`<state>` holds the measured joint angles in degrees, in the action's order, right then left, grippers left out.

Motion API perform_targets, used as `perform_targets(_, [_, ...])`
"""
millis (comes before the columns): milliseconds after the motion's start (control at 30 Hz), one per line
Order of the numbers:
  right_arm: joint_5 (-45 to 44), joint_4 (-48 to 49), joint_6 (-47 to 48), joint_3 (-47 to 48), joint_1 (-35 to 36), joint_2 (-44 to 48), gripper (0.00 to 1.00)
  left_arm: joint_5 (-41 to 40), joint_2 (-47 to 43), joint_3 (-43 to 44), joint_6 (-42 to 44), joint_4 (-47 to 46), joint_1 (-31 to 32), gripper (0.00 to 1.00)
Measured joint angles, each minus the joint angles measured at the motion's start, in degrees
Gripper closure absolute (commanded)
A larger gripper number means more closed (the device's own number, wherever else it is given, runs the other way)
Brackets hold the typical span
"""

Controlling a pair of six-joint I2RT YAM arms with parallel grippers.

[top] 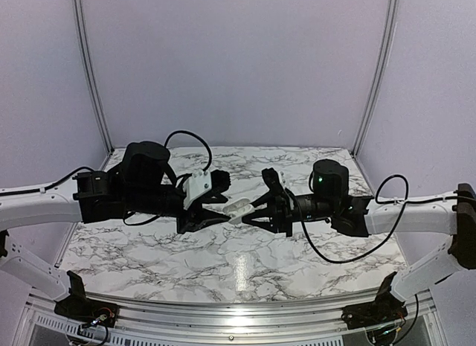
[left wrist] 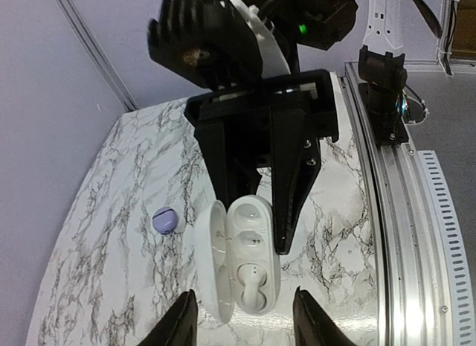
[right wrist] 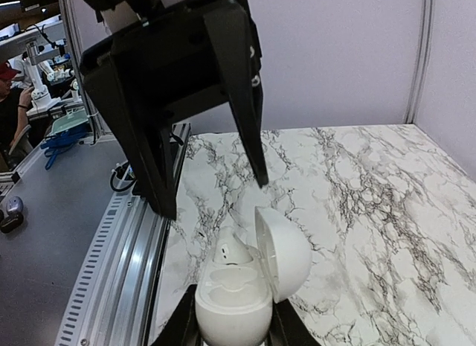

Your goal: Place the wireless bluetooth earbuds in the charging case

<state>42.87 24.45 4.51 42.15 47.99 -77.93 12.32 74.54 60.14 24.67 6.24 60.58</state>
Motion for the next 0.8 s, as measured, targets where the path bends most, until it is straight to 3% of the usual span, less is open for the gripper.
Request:
perform_targets(100, [-0.07,0.61,-0.57,-0.92,-0.70,0.00,1.00,0.09,-2.69,-0.87,-0.70,-1.05,-1.20,0.44])
perform_targets(333, [-0.66,4.24,-5.42,-4.09,-7.15,0.90,1.00,-0.44,-3.32,-5.46,-6.38,-9.09,-10.38,0.45])
perform_targets(800, [-4.48,6.43,-10.54,-8.79,-14.40,9.27,1.00,5.68,28.63,-0.52,-20.55,-16.17,-15.74,0.61])
